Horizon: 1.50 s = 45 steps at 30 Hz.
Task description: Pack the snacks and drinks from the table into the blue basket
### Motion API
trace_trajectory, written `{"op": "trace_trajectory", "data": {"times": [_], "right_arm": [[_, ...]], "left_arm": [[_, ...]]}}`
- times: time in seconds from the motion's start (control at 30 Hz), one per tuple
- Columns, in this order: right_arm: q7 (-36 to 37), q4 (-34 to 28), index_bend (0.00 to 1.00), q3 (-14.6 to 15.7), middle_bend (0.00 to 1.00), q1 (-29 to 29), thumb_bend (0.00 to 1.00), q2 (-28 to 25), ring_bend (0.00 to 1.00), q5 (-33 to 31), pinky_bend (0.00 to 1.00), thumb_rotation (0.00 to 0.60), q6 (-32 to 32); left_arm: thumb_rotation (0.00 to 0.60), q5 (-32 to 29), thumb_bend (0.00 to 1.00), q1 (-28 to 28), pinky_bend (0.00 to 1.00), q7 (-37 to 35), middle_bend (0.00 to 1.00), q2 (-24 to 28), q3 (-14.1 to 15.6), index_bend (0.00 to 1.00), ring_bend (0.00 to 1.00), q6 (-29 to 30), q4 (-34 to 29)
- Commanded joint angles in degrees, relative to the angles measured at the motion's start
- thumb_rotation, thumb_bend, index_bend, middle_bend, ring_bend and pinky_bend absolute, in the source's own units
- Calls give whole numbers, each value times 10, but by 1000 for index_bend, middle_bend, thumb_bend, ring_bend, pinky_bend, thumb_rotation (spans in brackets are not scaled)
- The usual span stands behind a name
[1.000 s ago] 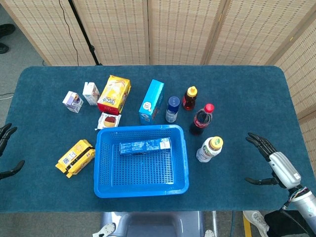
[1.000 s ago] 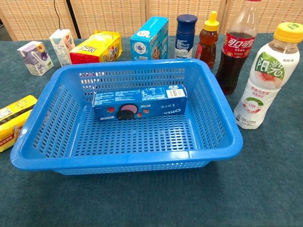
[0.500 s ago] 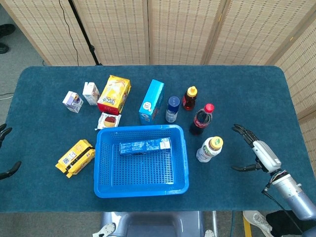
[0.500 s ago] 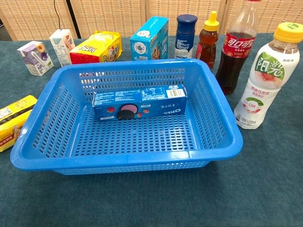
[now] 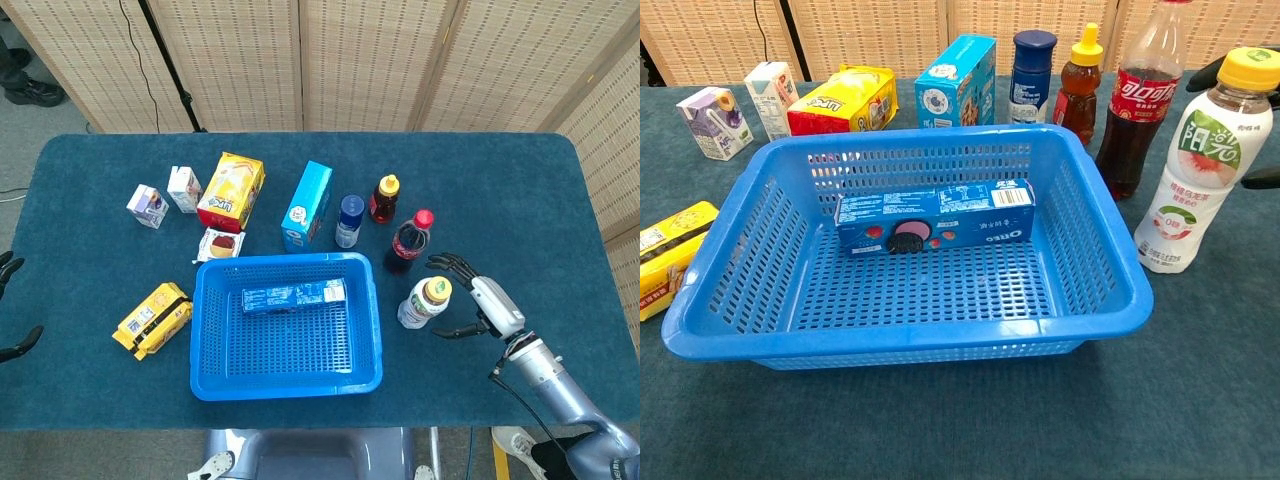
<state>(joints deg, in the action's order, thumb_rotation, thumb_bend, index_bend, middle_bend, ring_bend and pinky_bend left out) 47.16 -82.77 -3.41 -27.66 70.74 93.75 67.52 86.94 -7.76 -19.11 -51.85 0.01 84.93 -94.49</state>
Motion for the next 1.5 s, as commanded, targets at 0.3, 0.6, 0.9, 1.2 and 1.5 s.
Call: {"op": "trace_trajectory", "data": {"times": [0.3, 0.6, 0.9, 1.2, 1.5], "right_arm": [[-23, 30, 586, -25, 579, 5, 473, 59, 522, -17, 704, 600, 57], [-33, 2, 622, -35, 614, 19, 650, 33, 552, 4, 754, 600, 124], [-76, -211, 636, -74, 621, 16, 682, -102, 555, 28, 754, 600, 160], [-128, -312, 639, -93, 624, -39, 685, -110, 556, -15, 754, 600, 65], [-204, -263, 641, -91, 625, -89, 685, -15, 557, -100, 754, 600, -23]], "left_arm": [[600, -5, 278, -1, 0, -10, 0, 0, -6, 0, 0, -13, 8], [600, 0, 278, 2, 0, -21, 0, 2, -7, 0, 0, -16, 9], [600, 6, 278, 4, 0, -26, 0, 4, -7, 0, 0, -17, 8], [600, 12, 279, 5, 0, -26, 0, 4, -6, 0, 0, -18, 8], [600, 8, 279, 3, 0, -40, 0, 6, -7, 0, 0, -27, 16]]}}
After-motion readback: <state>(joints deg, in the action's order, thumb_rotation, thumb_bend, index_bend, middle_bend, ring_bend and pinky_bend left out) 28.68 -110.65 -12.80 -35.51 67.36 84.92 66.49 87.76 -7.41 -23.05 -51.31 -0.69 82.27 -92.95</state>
